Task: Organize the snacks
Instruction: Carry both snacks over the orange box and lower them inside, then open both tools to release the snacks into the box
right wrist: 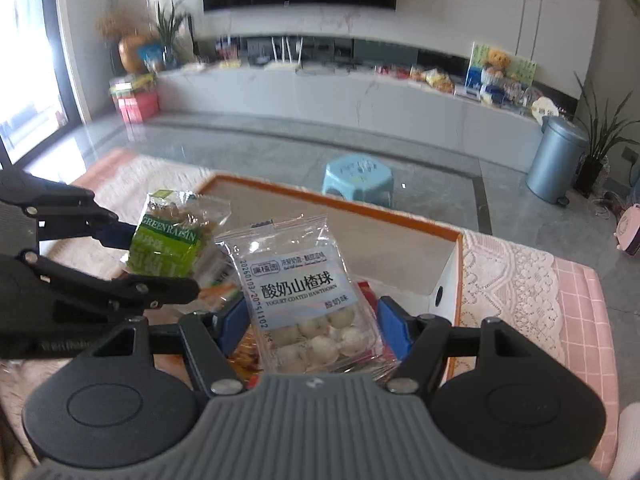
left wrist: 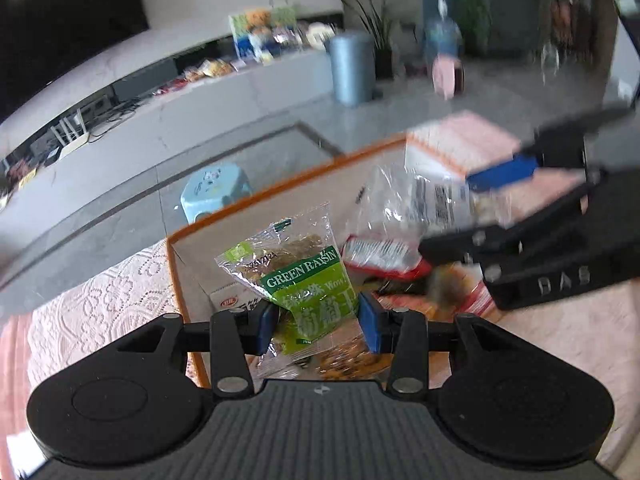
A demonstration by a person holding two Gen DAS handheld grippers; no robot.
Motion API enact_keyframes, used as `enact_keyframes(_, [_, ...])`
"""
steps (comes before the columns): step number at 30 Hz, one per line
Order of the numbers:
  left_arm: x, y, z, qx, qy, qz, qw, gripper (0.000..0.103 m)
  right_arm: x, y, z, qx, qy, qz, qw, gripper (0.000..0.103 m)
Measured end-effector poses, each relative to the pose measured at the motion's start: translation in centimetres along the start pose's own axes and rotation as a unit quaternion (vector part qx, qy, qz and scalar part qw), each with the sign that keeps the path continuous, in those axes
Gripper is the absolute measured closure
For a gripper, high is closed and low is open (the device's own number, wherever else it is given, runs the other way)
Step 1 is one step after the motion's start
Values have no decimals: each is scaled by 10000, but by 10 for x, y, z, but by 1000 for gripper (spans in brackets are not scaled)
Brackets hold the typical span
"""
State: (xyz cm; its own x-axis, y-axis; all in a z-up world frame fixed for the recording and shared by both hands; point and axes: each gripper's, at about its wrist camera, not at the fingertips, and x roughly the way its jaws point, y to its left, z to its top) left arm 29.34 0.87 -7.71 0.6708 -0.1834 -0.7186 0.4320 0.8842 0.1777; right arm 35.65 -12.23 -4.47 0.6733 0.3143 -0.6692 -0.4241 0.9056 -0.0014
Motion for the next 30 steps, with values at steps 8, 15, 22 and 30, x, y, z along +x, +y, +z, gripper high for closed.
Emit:
enact_keyframes(8, [55,6,7,159,607,61,9980,55,79,-15,13,-70,659,-232,9975,36])
enact_keyframes(15, [87,12,18,176,811,80,9965,55,117,-24,24,-162,931,-458,9945,36])
enact_keyframes(22, [107,11,18,235,1024,200,9943,54,139,-26,25,-326,1201,-653,9901,36])
enact_keyframes(30, [112,8,17,348,1261,291,9910,48,143,-24,20,-506,1245,-673,9886,35])
